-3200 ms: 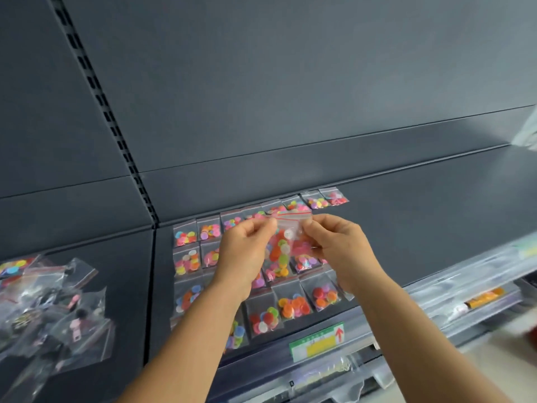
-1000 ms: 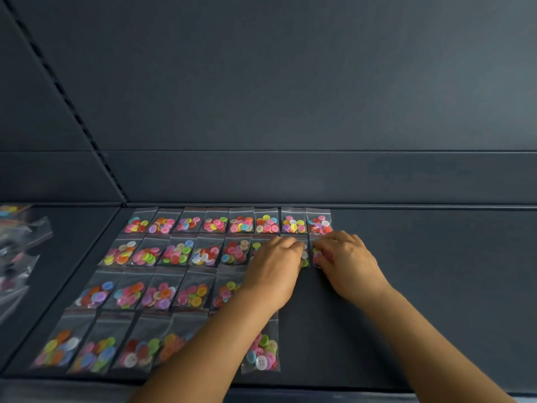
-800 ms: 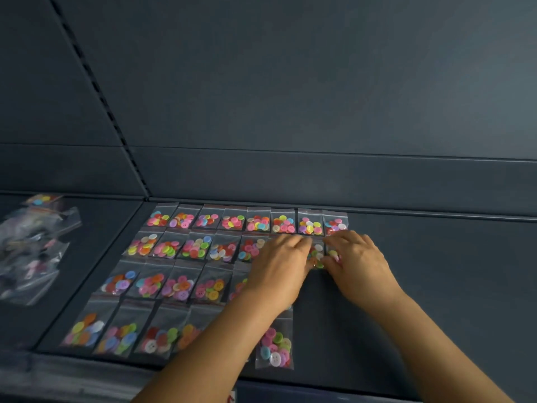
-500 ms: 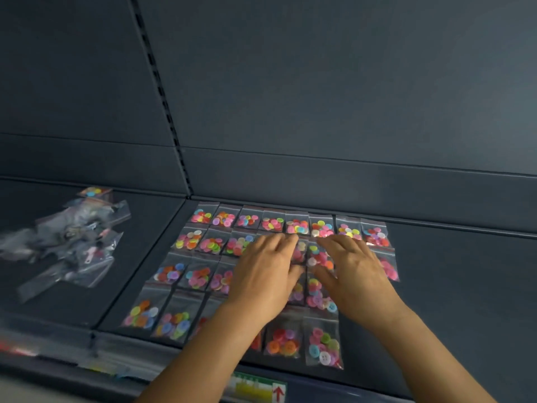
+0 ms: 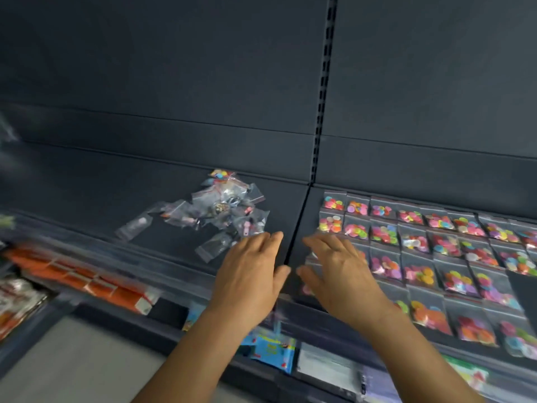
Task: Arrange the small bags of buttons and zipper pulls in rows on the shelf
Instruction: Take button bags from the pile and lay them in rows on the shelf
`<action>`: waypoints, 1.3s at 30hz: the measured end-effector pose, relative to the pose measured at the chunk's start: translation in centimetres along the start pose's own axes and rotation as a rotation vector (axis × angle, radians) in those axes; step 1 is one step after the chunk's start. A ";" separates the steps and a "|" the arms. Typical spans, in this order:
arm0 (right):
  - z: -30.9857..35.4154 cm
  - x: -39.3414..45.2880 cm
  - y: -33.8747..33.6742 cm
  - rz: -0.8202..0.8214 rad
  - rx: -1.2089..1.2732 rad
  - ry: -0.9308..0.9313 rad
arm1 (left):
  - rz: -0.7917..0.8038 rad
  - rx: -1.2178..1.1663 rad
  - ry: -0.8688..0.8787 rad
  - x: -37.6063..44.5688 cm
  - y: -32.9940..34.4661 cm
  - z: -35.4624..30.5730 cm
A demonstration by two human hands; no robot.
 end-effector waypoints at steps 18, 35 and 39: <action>12.3 13.4 7.7 0.078 0.046 -0.151 | -0.008 0.015 -0.184 2.5 -2.7 18.9; 8.9 24.6 10.1 0.200 0.200 -0.179 | 0.049 -0.025 -0.064 14.3 1.5 22.1; 8.0 27.0 9.7 0.067 0.243 -0.089 | -0.032 -0.096 -0.093 16.8 1.6 23.4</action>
Point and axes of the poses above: each hand's wrist, its own x-axis towards the middle knuckle, its own y-axis out of the palm, z = x × y, the point moved 5 cm from there along x, towards the middle knuckle, and after that the axes turned 4 degrees about -z, right-handed, at the moved point
